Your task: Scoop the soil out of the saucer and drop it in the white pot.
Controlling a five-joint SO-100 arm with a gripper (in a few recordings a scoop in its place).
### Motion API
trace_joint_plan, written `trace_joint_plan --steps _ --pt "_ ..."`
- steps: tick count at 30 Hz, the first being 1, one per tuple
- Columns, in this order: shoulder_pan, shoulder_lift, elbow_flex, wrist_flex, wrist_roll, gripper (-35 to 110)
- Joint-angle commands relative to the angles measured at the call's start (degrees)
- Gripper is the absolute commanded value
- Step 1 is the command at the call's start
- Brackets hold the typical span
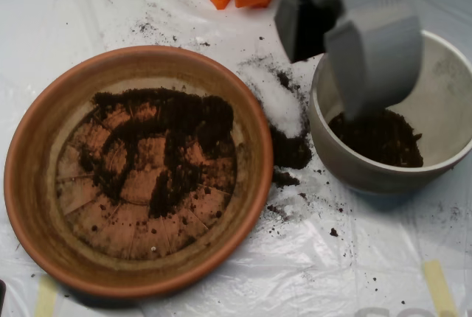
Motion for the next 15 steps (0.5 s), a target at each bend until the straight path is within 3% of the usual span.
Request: trace_joint_plan --steps 1,8,15 --pt "7.9 10.1 11.5 -5.9 -1.2 39" --pt "20.1 16.3 43.1 -21.9 -3.0 42" --pt "25.9 12.6 56.3 -31.4 -6.8 48"
